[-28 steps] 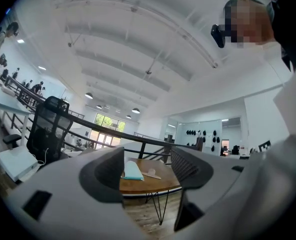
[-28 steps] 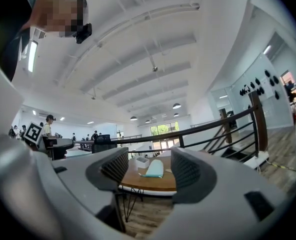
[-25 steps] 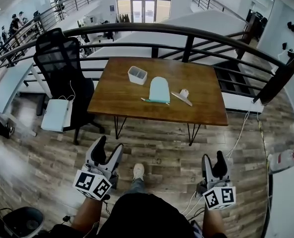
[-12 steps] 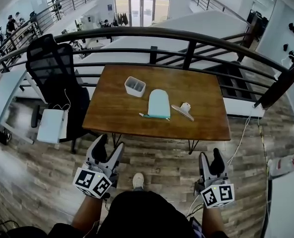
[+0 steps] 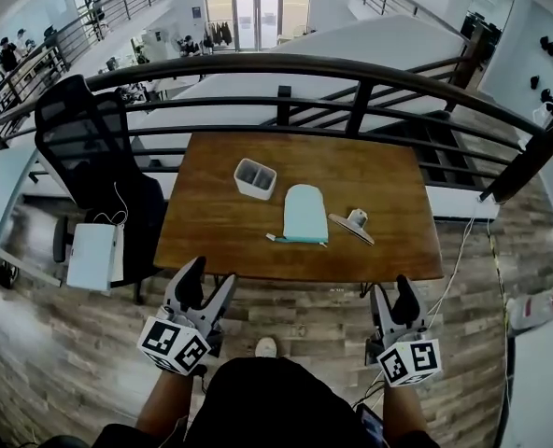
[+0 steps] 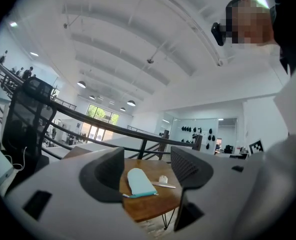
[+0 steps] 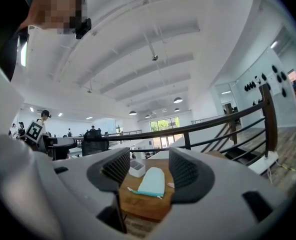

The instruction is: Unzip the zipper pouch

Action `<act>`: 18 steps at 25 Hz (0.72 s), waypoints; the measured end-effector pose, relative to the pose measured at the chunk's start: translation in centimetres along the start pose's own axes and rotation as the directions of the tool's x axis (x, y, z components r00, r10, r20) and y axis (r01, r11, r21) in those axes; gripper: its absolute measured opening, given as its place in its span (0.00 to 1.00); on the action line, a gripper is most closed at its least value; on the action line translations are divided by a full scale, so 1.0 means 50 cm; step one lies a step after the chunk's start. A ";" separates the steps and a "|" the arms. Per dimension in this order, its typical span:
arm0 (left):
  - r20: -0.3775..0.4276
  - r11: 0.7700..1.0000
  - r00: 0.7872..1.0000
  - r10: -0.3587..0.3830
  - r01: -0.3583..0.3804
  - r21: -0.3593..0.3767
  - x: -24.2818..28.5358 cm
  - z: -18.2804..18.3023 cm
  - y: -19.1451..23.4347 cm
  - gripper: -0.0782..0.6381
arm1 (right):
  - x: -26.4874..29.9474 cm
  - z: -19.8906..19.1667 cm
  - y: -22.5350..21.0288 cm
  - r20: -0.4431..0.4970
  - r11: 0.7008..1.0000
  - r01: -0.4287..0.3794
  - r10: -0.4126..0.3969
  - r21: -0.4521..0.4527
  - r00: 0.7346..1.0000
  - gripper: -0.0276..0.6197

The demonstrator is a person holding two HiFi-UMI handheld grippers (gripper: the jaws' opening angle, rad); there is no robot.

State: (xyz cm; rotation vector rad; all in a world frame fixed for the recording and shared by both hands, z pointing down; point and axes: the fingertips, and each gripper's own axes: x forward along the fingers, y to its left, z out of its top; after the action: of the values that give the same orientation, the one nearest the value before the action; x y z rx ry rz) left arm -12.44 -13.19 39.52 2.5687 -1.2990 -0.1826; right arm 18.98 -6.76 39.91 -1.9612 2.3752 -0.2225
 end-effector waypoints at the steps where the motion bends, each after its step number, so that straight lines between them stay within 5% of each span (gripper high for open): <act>1: -0.004 1.000 1.000 -0.004 0.004 -0.001 0.008 0.000 0.010 0.50 | 0.013 -0.003 0.002 -0.003 1.000 0.000 0.000 -0.002 1.000 0.39; 18: -0.154 1.000 0.988 -0.025 0.026 0.005 0.118 -0.108 0.064 0.50 | 0.136 -0.131 -0.033 -0.194 1.000 -0.020 0.018 -0.009 0.981 0.39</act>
State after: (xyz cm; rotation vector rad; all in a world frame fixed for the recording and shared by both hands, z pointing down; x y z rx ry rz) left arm -10.19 -18.82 45.60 2.5496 -1.2130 0.0162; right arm 18.42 -13.21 46.95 -2.0056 2.5146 -0.4191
